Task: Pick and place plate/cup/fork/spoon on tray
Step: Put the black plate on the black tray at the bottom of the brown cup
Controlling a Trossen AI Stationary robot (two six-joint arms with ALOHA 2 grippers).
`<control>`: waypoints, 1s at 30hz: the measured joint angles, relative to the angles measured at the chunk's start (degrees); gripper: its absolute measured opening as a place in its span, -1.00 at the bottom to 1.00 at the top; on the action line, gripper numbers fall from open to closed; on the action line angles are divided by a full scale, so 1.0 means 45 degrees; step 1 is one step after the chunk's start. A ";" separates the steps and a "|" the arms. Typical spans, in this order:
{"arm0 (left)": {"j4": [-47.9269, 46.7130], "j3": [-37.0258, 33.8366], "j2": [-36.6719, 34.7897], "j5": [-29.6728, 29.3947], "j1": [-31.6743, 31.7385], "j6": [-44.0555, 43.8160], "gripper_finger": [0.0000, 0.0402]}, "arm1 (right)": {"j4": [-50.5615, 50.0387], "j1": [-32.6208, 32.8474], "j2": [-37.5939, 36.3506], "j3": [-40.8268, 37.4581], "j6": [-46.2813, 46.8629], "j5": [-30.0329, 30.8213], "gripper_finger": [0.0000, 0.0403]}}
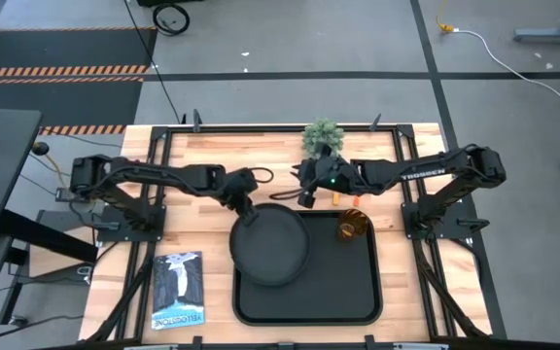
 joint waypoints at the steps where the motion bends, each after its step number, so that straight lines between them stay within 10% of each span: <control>1: -0.0010 0.0182 0.0182 -0.0076 -0.0125 -0.0012 -0.93 | -0.0050 0.0105 -0.0015 0.0000 0.0004 0.0035 -0.61; 30: -0.0185 0.6091 0.6059 0.0695 -0.1355 0.1311 -0.92 | -0.0966 0.2266 -0.2555 -0.2189 0.1859 0.2317 -0.62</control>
